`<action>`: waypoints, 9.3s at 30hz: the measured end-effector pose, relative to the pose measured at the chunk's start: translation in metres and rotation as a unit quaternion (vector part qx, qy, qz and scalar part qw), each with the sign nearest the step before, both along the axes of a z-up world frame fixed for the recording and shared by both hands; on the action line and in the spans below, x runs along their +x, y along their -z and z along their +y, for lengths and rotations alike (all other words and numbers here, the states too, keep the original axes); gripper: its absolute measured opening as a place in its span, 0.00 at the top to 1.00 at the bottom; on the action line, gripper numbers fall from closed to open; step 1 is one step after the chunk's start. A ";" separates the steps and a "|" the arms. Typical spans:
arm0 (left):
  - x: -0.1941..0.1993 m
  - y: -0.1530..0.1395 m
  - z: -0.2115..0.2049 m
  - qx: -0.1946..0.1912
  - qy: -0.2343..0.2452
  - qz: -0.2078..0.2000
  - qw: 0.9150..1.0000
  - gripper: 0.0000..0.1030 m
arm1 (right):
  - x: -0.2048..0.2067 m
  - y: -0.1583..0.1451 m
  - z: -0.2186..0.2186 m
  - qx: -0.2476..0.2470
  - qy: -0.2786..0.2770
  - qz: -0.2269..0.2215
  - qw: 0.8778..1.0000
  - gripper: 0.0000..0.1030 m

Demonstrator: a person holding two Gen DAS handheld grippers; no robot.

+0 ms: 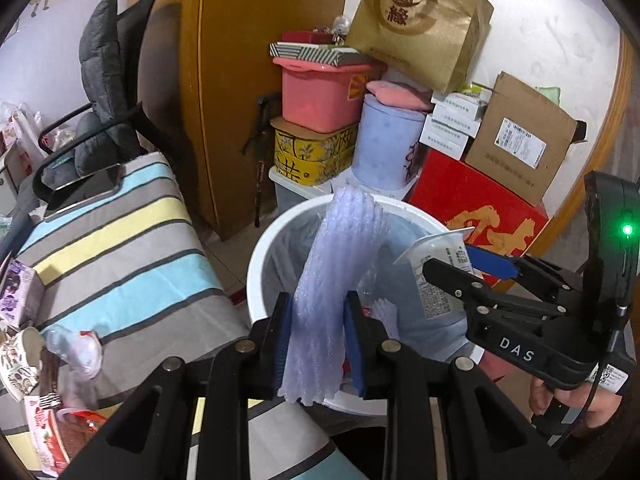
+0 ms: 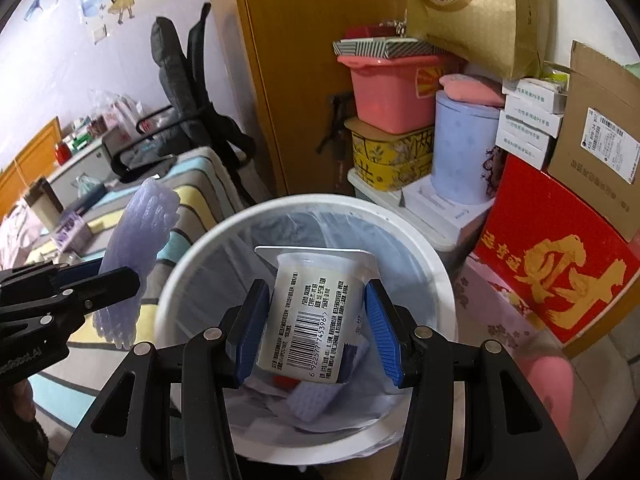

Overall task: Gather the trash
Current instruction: 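Carry the yogurt cup and foam net over the bin and open both tools, then grasp the strawberry milk carton with the left tool, then grasp the red-lidded jelly cup with the right tool while the left tool holds the carton, then carry the milk carton and jelly cup over the white bin and open both tools, then return both tools to the table and close the right tool on the clear plastic cup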

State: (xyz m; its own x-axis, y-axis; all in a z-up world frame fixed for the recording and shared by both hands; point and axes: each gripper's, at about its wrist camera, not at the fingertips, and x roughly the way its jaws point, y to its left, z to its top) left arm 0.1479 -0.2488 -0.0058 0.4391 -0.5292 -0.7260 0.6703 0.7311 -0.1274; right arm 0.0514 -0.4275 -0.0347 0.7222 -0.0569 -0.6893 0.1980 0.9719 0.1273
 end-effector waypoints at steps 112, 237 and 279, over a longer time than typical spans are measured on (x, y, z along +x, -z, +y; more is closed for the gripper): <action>0.008 0.050 0.311 -0.028 -0.254 0.026 0.966 0.43 | 0.044 0.003 0.229 -0.022 -0.199 -0.018 0.980 0.34; -0.008 0.011 -0.002 0.004 -0.009 -0.013 1.000 0.42 | 0.004 0.014 -0.007 -0.024 0.020 0.032 0.999 0.54; -0.007 -0.023 0.130 -0.030 -0.139 -0.065 0.988 0.29 | 0.001 -0.026 0.064 -0.023 -0.027 -0.053 0.998 0.38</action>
